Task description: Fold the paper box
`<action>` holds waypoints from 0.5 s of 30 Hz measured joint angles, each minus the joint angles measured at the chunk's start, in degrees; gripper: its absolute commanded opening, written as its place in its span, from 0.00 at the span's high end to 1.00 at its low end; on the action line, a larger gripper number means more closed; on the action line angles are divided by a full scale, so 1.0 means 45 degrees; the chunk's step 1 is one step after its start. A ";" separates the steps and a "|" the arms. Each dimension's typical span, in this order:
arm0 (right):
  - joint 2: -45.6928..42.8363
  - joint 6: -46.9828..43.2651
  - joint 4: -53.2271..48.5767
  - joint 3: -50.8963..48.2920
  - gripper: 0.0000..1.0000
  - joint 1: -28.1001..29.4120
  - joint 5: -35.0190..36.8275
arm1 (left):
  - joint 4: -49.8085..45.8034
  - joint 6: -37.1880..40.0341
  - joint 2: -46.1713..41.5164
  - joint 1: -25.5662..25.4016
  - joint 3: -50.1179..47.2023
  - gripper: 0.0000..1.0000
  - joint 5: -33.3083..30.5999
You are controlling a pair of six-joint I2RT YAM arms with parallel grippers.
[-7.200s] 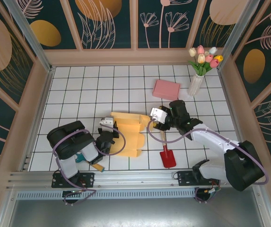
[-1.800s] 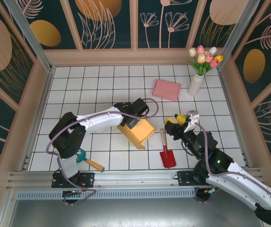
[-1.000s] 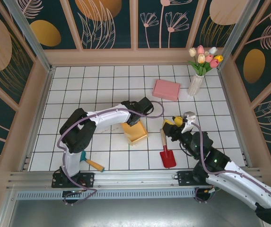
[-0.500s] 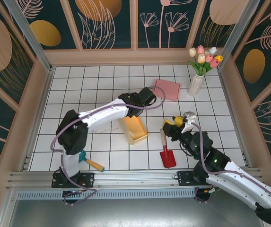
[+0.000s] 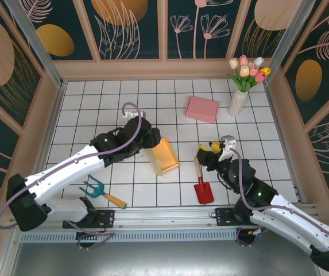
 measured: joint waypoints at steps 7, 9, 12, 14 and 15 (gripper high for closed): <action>0.0146 -0.0005 0.0000 0.0000 0.44 0.0000 0.0078 | 0.0359 -0.1001 -0.0010 0.0000 -0.0792 0.43 0.0738; 0.0262 -0.0005 0.0000 0.0000 0.44 0.0000 0.0073 | 0.0316 -0.1035 0.0058 0.0000 -0.0738 0.46 0.0709; 0.0389 -0.0005 0.0000 0.0000 0.44 0.0000 0.0068 | -0.0083 -0.0899 0.0471 0.0000 -0.0321 0.50 0.0573; 0.0418 -0.0005 0.0000 0.0000 0.44 0.0000 0.0063 | -0.0408 -0.0753 0.0767 0.0000 0.0034 0.53 0.0457; 0.0418 -0.0005 0.0000 0.0000 0.44 0.0000 0.0063 | -0.0578 -0.0695 0.0874 0.0000 0.0180 0.55 0.0423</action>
